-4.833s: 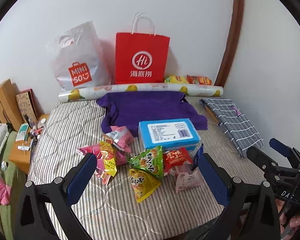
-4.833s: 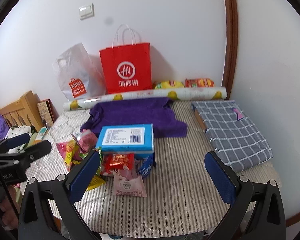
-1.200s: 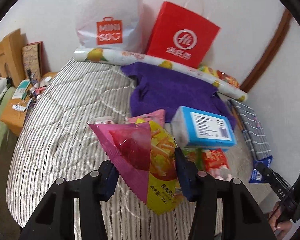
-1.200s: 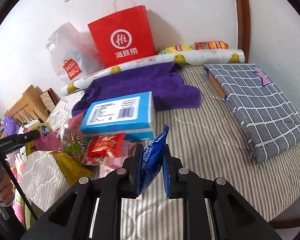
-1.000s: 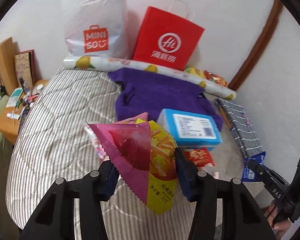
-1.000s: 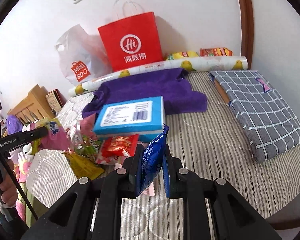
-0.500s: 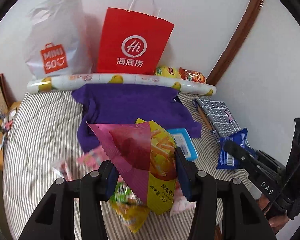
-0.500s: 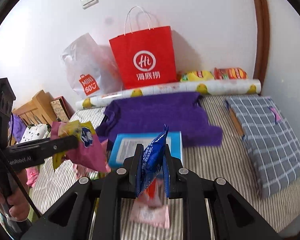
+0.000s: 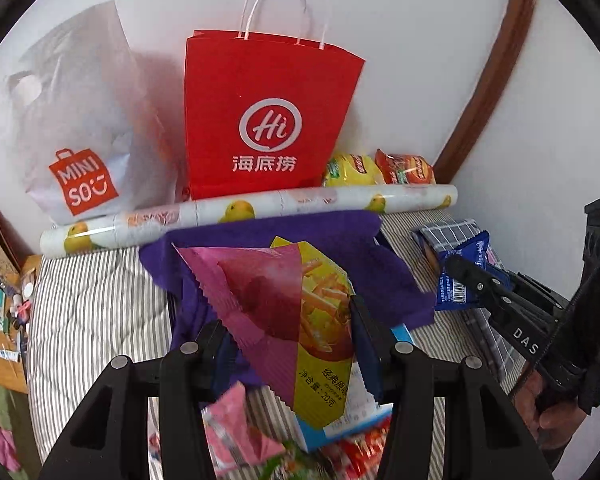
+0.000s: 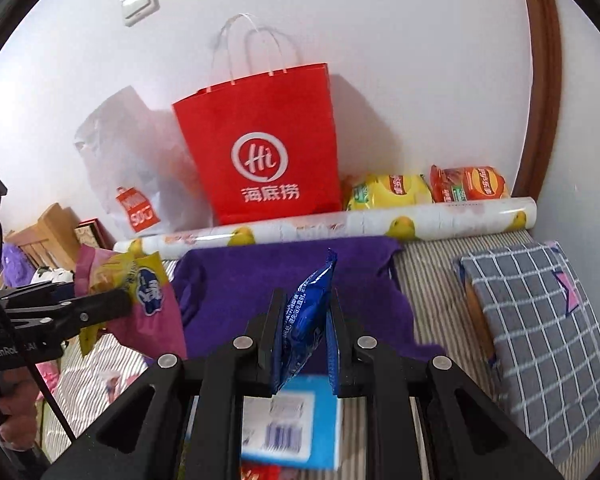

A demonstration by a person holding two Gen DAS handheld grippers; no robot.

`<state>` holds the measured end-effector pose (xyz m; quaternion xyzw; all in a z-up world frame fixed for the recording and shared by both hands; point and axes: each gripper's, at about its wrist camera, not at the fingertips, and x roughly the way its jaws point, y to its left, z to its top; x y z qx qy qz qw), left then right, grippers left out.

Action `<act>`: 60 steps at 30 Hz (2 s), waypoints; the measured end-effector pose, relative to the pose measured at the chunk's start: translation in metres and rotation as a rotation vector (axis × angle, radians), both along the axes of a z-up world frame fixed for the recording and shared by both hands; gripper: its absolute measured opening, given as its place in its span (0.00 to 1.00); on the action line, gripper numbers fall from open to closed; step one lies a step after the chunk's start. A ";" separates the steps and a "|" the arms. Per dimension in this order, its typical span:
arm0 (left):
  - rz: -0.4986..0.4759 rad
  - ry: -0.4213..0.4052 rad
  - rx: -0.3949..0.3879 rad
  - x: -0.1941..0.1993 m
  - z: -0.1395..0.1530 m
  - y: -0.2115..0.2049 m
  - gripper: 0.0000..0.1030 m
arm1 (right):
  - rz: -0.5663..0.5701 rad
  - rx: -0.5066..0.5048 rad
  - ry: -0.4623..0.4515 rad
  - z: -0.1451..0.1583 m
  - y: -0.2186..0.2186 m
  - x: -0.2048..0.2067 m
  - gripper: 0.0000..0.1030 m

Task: Organize snacks
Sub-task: 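Release the blue packet onto the purple towel while the left tool carries the chip bag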

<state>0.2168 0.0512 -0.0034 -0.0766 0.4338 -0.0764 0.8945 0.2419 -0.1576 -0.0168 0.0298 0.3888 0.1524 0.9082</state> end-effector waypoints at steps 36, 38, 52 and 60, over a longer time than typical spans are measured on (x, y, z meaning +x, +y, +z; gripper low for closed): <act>0.048 0.205 -0.010 0.123 -0.097 0.039 0.47 | 0.047 -0.024 0.257 -0.125 0.015 0.127 0.17; 0.054 0.215 -0.008 0.123 -0.100 0.040 0.47 | 0.053 -0.035 0.267 -0.129 0.017 0.127 0.17; 0.059 0.268 -0.007 0.132 -0.121 0.036 0.47 | 0.054 -0.054 0.315 -0.142 0.017 0.129 0.20; 0.064 0.295 -0.007 0.137 -0.130 0.032 0.48 | 0.055 -0.071 0.317 -0.144 0.021 0.130 0.32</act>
